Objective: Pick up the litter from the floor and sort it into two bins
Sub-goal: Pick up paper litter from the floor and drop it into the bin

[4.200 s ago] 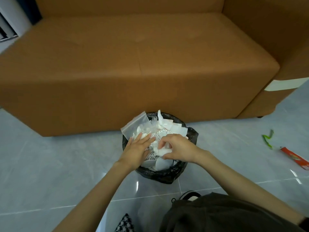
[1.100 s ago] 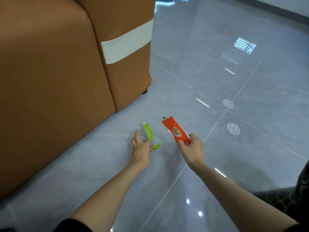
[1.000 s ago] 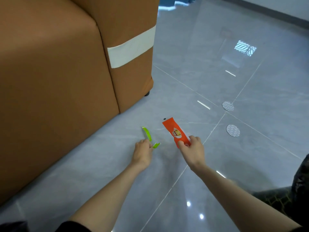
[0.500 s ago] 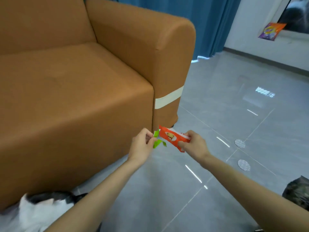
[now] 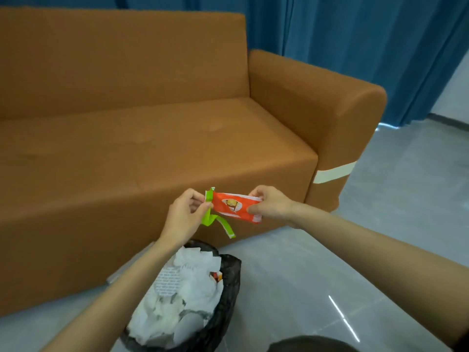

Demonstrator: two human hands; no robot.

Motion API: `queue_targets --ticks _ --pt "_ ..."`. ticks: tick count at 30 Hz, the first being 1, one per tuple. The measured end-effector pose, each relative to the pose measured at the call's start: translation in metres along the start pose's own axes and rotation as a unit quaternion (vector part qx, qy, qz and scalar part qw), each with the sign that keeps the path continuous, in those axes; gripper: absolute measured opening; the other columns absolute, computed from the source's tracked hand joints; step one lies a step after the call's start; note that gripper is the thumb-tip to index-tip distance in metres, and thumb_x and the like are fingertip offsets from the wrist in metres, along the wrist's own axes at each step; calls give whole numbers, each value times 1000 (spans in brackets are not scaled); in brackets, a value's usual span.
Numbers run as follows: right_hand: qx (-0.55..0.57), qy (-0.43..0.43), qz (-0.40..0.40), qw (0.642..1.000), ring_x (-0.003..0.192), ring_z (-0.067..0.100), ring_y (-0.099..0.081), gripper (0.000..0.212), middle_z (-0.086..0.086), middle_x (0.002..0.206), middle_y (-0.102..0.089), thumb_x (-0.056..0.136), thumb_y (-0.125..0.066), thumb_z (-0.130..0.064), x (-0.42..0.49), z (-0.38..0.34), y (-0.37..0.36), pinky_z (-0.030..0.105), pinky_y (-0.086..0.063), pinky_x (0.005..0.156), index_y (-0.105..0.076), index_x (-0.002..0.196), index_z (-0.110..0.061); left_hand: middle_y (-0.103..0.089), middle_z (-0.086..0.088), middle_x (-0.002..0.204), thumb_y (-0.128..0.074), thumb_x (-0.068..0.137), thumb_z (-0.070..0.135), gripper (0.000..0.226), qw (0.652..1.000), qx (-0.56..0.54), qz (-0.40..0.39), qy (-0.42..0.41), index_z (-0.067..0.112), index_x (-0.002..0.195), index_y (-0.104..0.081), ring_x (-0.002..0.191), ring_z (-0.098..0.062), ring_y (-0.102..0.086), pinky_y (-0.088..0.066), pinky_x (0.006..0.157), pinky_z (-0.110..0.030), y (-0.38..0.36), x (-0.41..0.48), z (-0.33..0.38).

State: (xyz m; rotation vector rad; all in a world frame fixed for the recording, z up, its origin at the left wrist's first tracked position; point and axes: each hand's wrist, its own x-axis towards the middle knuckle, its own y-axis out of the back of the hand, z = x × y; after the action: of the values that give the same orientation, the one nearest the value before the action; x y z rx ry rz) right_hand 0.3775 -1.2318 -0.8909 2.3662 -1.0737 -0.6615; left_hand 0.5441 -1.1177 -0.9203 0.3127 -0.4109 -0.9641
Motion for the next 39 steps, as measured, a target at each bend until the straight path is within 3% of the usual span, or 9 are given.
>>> queue_targets --ticks 4,8,14,18,21,23,26,33,39 --pt "-35 8 -101 994 95 17 -59 26 10 117 -57 88 -60 -11 -4 -22 -55 22 -52 68 -47 111 -13 -67 -4 82 -67 84 8 19 999 4 27 43 18 74 -55 80 -18 -63 -51 74 -29 48 -29 -35" --pt "-67 13 -157 985 99 19 -59 21 9 112 -55 88 -57 -9 -4 -23 -103 33 -54 83 -44 104 -14 -64 0 75 -69 82 6 22 995 22 43 91 19 71 -55 74 -15 -60 -46 63 -13 71 -58 -75" --pt "-100 13 -221 970 75 14 -45 28 5 95 -45 88 -57 -12 -1 -8 -153 29 -36 59 -34 103 -15 -60 7 72 -71 81 8 23 984 85 28 154 22 71 -55 69 -10 -57 -43 60 -10 77 -100 -126" --pt "-159 52 -216 962 91 19 -49 37 8 105 -52 85 -63 -20 2 1 -171 34 -41 68 -36 110 -19 -60 12 89 -72 82 19 18 974 138 29 180 20 96 -60 78 -7 -55 -40 57 -6 75 -112 -139" --pt "-199 86 -203 955 114 21 -34 49 9 120 -50 80 -68 -29 3 4 -174 38 -44 85 -38 117 -23 -59 1 117 -72 81 26 48 967 187 47 165 13 124 -54 103 -18 -55 -45 80 -22 80 -114 -143" --pt "-205 101 -191 954 115 20 -33 55 4 124 -50 78 -71 -35 4 4 -172 39 -42 92 -40 121 -23 -55 -5 127 -71 82 26 55 964 205 58 158 12 130 -49 118 -24 -48 -41 97 -33 83 -112 -141" --pt "-213 116 -164 956 118 20 -33 60 -1 128 -48 76 -72 -41 6 3 -167 38 -41 95 -41 124 -24 -49 -6 136 -64 88 24 55 962 221 62 150 12 137 -43 127 -25 -41 -31 105 -34 85 -105 -133" --pt "-192 123 -156 961 119 17 -43 48 -1 128 -51 79 -71 -39 6 6 -152 29 -41 91 -53 121 -23 -48 -5 138 -53 95 13 41 973 198 55 103 14 136 -46 129 -22 -42 -34 107 -34 83 -89 -113" --pt "-177 145 -170 958 81 -1 -48 28 -5 113 -61 84 -69 -27 3 12 -139 8 -33 63 -65 110 -19 -52 -3 133 -48 97 10 37 982 171 37 71 14 133 -49 123 -17 -48 -38 104 -29 76 -75 -90"
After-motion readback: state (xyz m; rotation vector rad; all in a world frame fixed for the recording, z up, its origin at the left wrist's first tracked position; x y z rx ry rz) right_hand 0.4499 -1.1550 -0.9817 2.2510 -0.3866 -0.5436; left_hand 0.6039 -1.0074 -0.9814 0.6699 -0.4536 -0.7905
